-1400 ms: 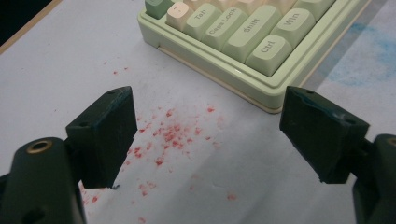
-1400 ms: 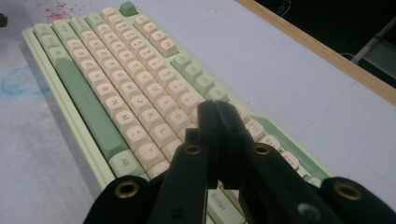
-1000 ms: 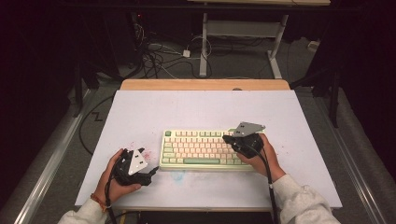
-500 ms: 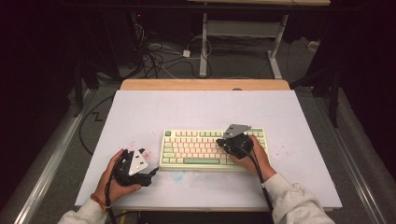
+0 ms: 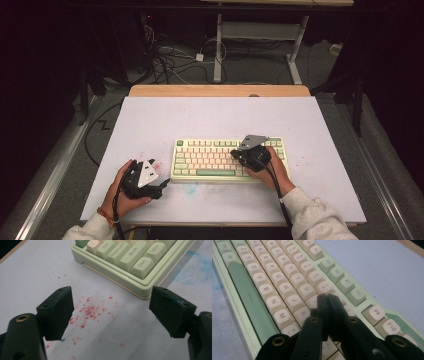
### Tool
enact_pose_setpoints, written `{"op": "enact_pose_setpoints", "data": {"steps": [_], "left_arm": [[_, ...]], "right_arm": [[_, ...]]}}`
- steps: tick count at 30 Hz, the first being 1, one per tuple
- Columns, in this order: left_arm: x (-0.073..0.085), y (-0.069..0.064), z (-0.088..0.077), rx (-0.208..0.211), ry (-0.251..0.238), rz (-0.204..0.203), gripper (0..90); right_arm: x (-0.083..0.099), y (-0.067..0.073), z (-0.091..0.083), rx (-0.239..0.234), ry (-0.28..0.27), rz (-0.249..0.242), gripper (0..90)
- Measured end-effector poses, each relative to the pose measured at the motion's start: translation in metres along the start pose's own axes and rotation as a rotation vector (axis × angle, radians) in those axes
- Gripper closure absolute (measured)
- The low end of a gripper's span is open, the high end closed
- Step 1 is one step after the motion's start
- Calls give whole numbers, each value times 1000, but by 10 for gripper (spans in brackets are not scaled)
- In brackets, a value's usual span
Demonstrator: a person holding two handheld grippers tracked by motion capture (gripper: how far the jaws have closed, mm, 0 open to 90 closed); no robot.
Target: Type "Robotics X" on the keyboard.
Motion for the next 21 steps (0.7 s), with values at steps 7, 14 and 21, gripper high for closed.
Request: {"op": "enact_pose_setpoints", "data": {"steps": [7, 14, 21], "left_arm": [[0, 0, -1, 3, -3, 0, 184], [0, 0, -1, 5, 1, 6, 184], [-3, 0, -4, 7, -26, -20, 185]], "right_arm": [[-4, -2, -14, 4, -75, 34, 799], [-10, -5, -38, 40, -166, 24, 641], [-11, -7, -58, 70, -228, 30, 443]]}}
Point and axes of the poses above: each handheld gripper's, and its own axes: z roughly forward along the jaws, x roughly out of its underside, y roughly to its left, the point moved 8 cm from there along z, roughly forward along the jaws, and after that the axes turned 2 degrees about x, right-handed, at the moved point
